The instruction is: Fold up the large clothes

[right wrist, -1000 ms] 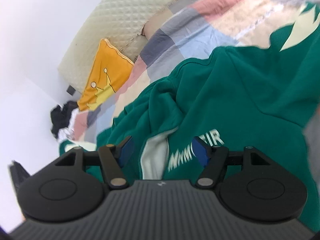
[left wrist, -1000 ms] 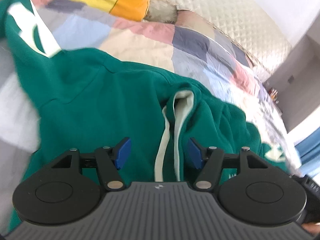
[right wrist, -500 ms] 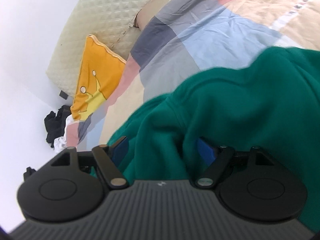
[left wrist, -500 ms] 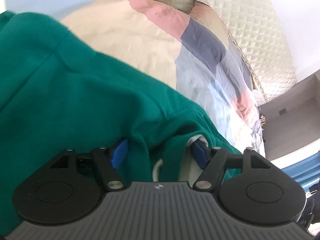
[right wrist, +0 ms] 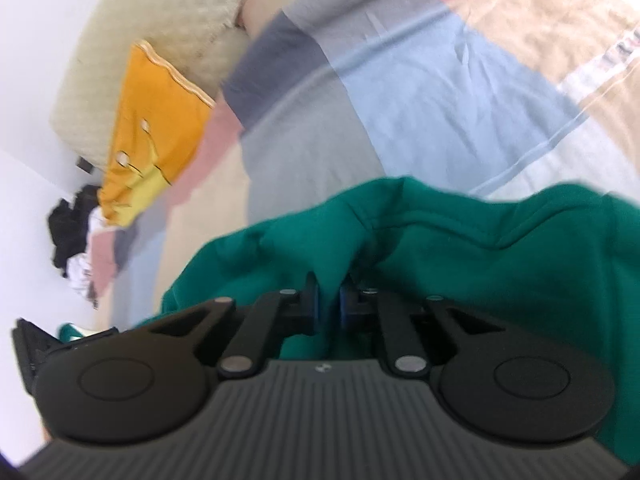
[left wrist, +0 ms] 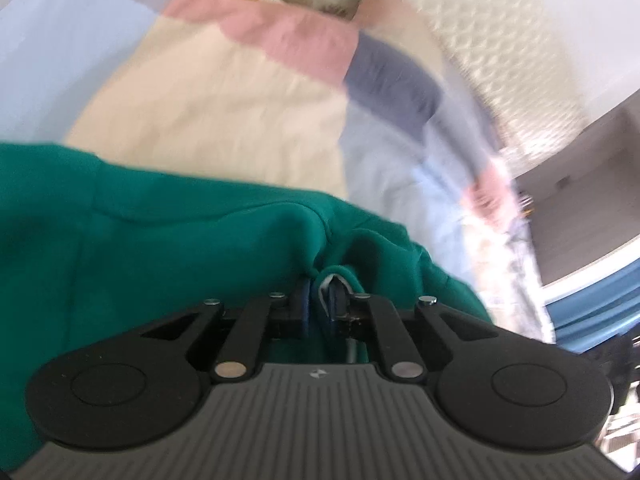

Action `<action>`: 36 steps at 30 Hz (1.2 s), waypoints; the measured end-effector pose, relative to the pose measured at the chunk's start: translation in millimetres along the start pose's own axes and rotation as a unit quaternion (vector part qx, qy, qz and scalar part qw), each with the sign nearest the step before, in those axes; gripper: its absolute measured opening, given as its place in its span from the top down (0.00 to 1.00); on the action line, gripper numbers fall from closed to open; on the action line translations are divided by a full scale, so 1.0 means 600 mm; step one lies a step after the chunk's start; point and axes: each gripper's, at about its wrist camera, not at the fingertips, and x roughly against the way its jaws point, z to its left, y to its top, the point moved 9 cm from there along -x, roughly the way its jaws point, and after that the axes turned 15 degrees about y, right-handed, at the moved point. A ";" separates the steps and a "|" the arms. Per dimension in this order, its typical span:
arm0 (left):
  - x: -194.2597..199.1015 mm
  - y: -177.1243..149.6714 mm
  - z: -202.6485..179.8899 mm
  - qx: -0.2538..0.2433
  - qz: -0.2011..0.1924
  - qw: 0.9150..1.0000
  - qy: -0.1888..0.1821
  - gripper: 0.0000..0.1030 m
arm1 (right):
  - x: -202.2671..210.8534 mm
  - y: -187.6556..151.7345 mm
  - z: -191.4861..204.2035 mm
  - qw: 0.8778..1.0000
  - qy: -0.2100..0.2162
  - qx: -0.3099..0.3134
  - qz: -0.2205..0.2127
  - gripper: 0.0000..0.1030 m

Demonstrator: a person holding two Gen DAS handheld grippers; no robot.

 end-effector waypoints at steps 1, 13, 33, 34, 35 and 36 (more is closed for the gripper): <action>0.014 0.006 0.005 0.010 -0.003 1.000 -0.014 0.91 | 0.016 0.005 0.010 1.000 0.011 0.004 -0.008 0.89; 0.069 0.079 -0.008 -0.005 -0.121 0.993 -0.001 0.93 | 0.019 0.076 0.020 0.994 0.016 0.045 -0.101 0.89; -0.032 0.053 -0.001 -0.119 -0.117 0.978 0.126 0.60 | -0.062 0.036 -0.051 0.993 -0.030 0.088 -0.069 0.65; -0.022 0.049 -0.005 -0.123 -0.115 0.977 0.129 0.54 | -0.058 0.033 -0.043 0.994 -0.029 0.089 -0.063 0.48; -0.011 0.044 -0.008 -0.123 -0.112 0.977 0.132 0.52 | -0.052 0.028 -0.032 0.994 -0.027 0.092 -0.061 0.42; 0.003 0.039 -0.012 -0.122 -0.113 0.977 0.131 0.52 | -0.044 0.022 -0.018 0.993 -0.027 0.099 -0.060 0.38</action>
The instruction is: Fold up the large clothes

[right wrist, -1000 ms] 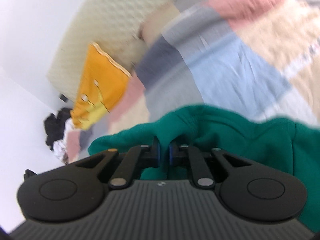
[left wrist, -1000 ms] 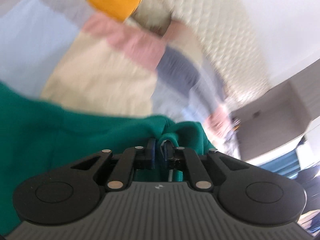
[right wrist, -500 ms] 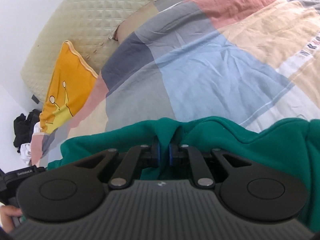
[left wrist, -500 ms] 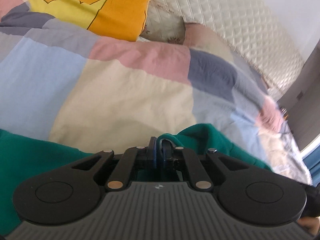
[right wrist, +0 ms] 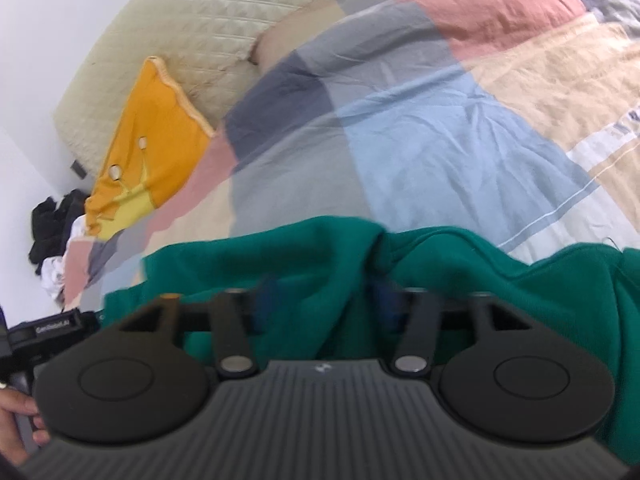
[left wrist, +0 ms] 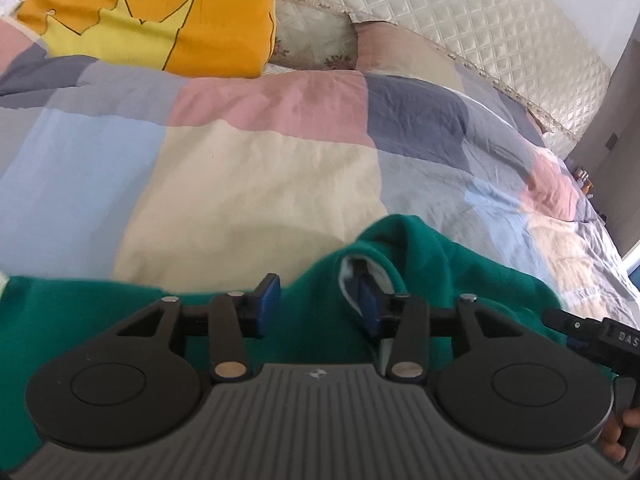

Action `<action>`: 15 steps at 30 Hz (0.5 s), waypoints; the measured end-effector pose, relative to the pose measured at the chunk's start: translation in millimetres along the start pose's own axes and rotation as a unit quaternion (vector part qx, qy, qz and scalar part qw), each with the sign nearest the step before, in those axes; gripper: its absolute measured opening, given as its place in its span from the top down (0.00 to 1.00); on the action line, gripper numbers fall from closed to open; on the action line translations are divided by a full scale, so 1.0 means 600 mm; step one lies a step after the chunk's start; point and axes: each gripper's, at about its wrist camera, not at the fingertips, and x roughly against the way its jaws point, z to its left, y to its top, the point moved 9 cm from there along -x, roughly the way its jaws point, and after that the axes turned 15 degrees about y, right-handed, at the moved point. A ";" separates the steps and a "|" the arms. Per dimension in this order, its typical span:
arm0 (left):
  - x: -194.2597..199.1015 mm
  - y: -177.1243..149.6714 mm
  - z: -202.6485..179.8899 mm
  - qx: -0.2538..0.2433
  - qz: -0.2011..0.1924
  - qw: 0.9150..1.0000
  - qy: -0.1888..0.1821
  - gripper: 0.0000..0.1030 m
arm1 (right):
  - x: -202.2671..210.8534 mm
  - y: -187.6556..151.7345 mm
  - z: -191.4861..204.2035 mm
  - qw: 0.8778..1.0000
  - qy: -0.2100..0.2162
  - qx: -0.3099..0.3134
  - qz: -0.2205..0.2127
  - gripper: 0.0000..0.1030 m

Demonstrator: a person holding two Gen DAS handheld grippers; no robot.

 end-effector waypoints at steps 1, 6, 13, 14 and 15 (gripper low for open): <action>0.017 -0.001 -0.001 -0.001 -0.002 1.000 -0.001 0.52 | 0.011 -0.004 0.014 1.000 -0.005 0.009 0.002 0.38; 0.126 -0.021 -0.016 -0.022 -0.016 1.000 -0.004 0.52 | 0.081 -0.036 0.098 0.998 -0.017 0.060 0.007 0.38; 0.319 -0.077 -0.035 -0.068 -0.059 0.996 0.000 0.52 | 0.212 -0.082 0.214 0.994 -0.009 0.105 -0.022 0.38; 0.348 -0.088 -0.036 -0.071 -0.065 0.995 -0.002 0.52 | 0.234 -0.090 0.230 0.993 -0.009 0.113 -0.026 0.38; 0.377 -0.100 -0.036 -0.073 -0.068 0.995 -0.004 0.52 | 0.256 -0.097 0.244 0.992 -0.012 0.120 -0.032 0.38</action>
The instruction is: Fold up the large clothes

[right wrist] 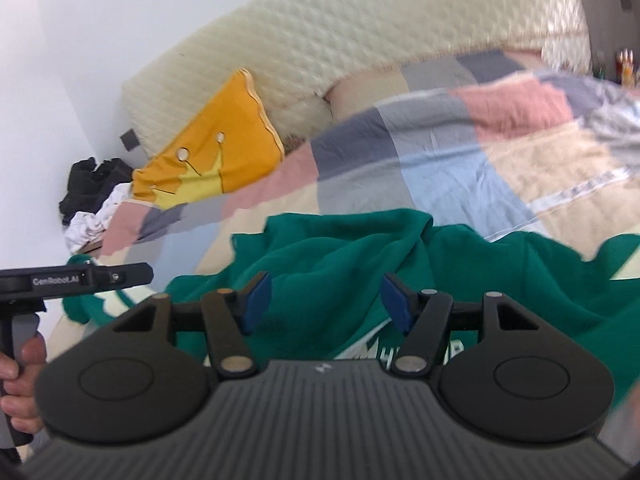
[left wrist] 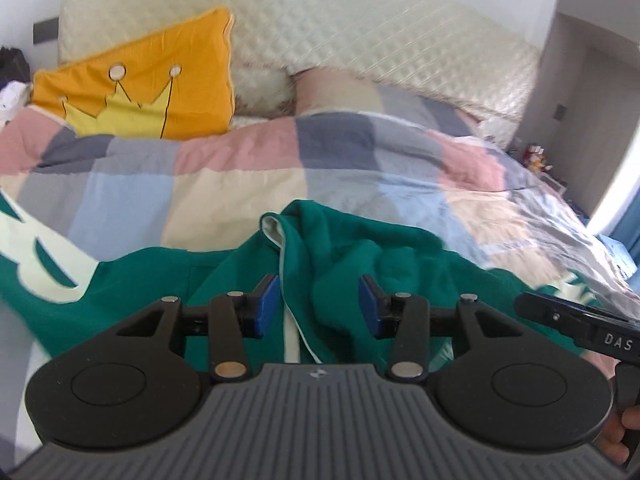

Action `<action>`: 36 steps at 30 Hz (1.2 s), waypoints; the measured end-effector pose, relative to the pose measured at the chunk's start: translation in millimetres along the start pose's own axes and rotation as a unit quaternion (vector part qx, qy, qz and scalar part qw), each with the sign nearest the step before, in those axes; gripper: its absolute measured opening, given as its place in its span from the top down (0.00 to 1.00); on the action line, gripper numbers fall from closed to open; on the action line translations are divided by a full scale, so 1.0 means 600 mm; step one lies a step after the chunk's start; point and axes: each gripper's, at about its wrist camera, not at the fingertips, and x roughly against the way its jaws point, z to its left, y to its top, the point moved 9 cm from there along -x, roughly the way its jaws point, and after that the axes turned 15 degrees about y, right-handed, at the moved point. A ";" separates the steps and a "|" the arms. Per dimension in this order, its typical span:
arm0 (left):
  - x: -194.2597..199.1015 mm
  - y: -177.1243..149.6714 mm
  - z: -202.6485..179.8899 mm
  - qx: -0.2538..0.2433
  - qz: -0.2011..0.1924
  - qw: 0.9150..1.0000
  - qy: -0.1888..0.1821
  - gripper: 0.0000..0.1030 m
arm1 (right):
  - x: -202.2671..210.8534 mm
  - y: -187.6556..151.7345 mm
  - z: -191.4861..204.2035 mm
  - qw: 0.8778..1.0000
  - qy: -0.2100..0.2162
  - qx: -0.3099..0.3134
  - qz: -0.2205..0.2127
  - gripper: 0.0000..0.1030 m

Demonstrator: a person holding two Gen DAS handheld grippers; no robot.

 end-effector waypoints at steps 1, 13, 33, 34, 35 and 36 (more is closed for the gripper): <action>0.031 -0.008 -0.002 -0.002 -0.003 1.000 -0.002 0.52 | 0.022 -0.003 0.015 1.000 -0.004 0.006 -0.005 0.38; 0.334 -0.152 -0.032 -0.022 -0.053 0.998 -0.015 0.52 | 0.252 -0.098 0.145 0.998 0.005 0.044 -0.038 0.38; 0.464 -0.365 -0.103 -0.028 -0.070 0.996 -0.047 0.52 | 0.386 -0.247 0.126 0.996 -0.044 0.058 -0.055 0.38; 0.459 -0.374 -0.104 -0.027 -0.068 0.996 -0.041 0.52 | 0.388 -0.249 0.120 0.996 -0.048 0.054 -0.056 0.38; 0.453 -0.382 -0.104 -0.024 -0.063 0.997 -0.038 0.52 | 0.390 -0.250 0.115 0.996 -0.052 0.047 -0.058 0.38; 0.446 -0.389 -0.103 -0.022 -0.055 0.997 -0.040 0.52 | 0.392 -0.250 0.110 0.996 -0.055 0.040 -0.061 0.38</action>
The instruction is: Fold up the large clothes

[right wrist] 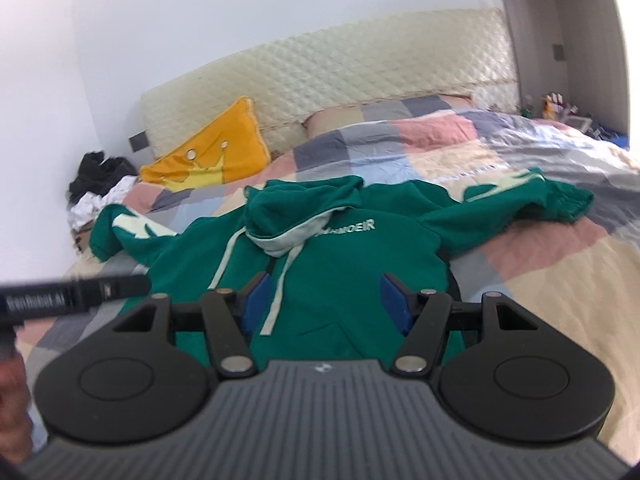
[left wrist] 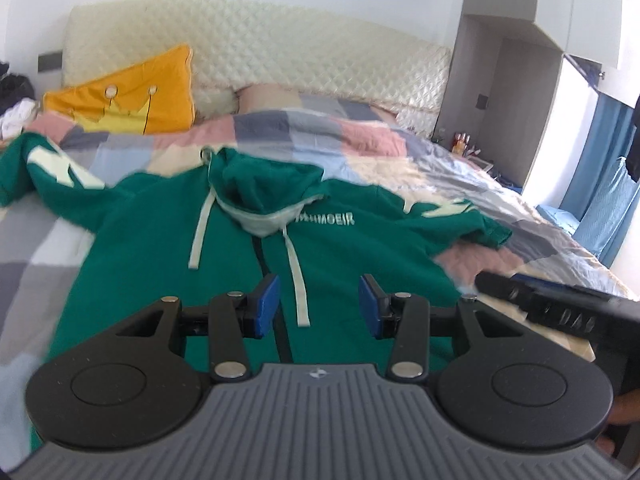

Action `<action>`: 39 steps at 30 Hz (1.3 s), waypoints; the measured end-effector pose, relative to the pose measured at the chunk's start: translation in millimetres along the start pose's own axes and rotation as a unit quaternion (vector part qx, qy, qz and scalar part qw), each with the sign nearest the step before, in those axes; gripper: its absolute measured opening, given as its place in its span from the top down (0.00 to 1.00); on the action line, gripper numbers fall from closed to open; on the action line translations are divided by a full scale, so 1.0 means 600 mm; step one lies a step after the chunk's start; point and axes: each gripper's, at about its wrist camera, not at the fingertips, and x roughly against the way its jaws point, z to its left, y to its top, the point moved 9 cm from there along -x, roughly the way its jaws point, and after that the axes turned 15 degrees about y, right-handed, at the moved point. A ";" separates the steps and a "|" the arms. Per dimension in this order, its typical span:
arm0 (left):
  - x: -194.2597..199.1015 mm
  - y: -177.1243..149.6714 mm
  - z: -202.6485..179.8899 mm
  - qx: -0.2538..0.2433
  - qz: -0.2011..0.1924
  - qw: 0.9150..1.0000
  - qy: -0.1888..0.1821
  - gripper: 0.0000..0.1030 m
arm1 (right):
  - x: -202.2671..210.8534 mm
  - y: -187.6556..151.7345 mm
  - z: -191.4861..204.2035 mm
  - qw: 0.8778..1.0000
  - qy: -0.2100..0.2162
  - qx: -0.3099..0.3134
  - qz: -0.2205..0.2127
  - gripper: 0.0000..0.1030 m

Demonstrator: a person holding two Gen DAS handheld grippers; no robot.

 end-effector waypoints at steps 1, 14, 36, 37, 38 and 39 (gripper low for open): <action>-0.005 -0.007 -0.002 -0.001 0.007 1.000 -0.001 0.52 | 0.000 0.000 -0.006 1.000 -0.005 -0.004 -0.002 0.38; -0.048 -0.028 0.016 0.003 0.021 0.999 0.040 0.52 | -0.012 0.001 -0.113 0.994 -0.067 -0.087 0.008 0.38; -0.119 -0.044 0.061 0.052 0.057 0.992 0.096 0.52 | -0.025 0.092 -0.408 0.981 -0.124 -0.147 -0.035 0.24; -0.124 -0.045 0.064 0.053 0.058 0.992 0.101 0.52 | -0.035 0.090 -0.439 0.978 -0.120 -0.165 -0.037 0.24; -0.128 -0.045 0.068 0.055 0.060 0.991 0.106 0.52 | -0.047 0.088 -0.474 0.974 -0.123 -0.185 -0.038 0.24; -0.133 -0.046 0.070 0.056 0.062 0.990 0.111 0.52 | -0.058 0.086 -0.506 0.971 -0.133 -0.196 -0.041 0.24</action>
